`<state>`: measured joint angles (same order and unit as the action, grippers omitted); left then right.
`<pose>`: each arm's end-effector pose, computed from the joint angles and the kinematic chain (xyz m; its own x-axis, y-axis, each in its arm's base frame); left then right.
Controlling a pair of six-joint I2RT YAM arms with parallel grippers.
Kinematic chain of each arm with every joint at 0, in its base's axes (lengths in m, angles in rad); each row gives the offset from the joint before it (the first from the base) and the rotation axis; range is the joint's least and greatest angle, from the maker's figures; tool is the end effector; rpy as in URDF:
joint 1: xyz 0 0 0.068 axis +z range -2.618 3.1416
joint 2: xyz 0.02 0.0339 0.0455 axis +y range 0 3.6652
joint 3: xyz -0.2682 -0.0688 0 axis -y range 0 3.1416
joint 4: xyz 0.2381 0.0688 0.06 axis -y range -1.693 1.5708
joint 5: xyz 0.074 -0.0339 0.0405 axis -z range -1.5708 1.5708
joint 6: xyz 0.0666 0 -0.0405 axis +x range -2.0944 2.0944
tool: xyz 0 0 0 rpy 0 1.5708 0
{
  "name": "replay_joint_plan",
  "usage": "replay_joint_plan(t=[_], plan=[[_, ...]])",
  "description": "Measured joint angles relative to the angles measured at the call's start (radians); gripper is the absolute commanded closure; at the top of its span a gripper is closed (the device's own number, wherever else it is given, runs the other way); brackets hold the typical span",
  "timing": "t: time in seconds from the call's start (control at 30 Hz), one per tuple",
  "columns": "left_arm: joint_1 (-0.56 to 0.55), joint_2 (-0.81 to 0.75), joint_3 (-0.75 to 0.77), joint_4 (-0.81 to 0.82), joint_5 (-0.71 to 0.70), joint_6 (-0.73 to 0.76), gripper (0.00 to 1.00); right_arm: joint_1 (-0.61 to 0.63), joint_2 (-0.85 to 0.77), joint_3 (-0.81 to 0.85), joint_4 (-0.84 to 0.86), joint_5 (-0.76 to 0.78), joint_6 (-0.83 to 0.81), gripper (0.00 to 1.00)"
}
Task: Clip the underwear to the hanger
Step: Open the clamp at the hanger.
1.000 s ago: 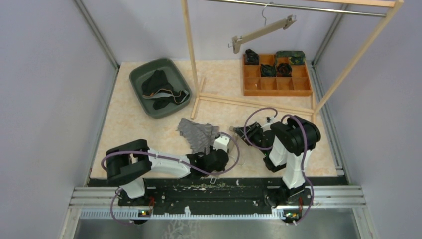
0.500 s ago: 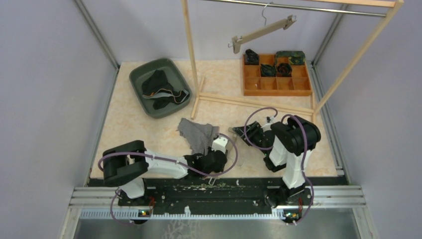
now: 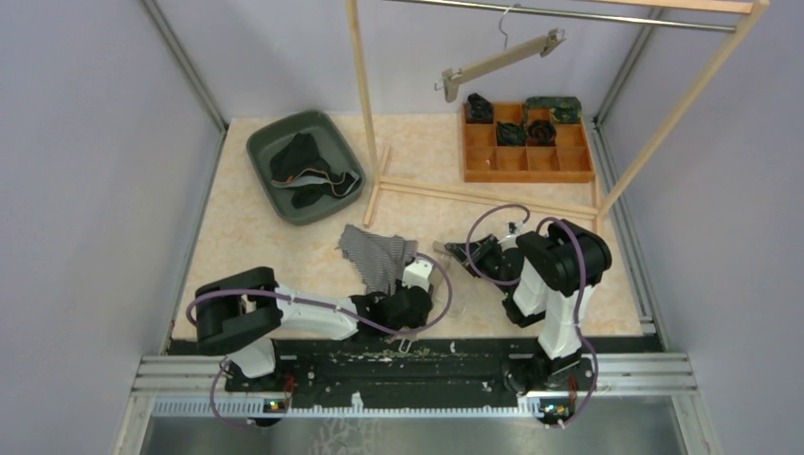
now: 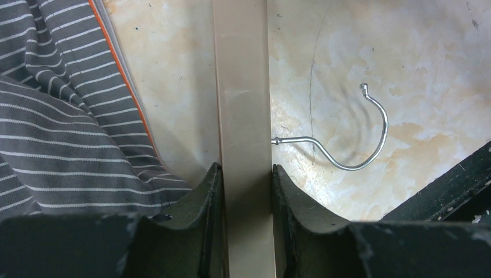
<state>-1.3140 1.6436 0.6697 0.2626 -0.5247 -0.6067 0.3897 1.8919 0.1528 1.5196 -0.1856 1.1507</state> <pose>0.1142 -0.3036 0.1318 -0.5585 0.1841 -0.8088 0.5140 0.8421 -0.1632 0.2359 0.1102 0.0928 -0.5752 0.7339 -0.3614 -0.0363 0.4184 0.9075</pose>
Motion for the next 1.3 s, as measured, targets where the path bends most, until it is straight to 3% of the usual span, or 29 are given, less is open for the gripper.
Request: replay_joint_plan(t=[0.5,0.8,1.07,1.3], plan=[[0.000,0.000,0.002,-0.005,-0.001,-0.001,1.00,0.000,0.000,0.000,0.000,0.000,0.005,1.00],[-0.001,0.000,0.014,-0.031,-0.002,0.002,1.00,0.000,0.000,0.001,0.000,-0.007,0.003,0.60],[-0.004,0.000,0.032,-0.047,-0.024,0.006,1.00,0.000,0.000,0.001,0.000,-0.011,-0.004,0.54],[-0.004,0.000,0.039,-0.060,-0.032,0.006,1.00,0.000,0.000,0.001,0.000,-0.011,-0.005,0.58]])
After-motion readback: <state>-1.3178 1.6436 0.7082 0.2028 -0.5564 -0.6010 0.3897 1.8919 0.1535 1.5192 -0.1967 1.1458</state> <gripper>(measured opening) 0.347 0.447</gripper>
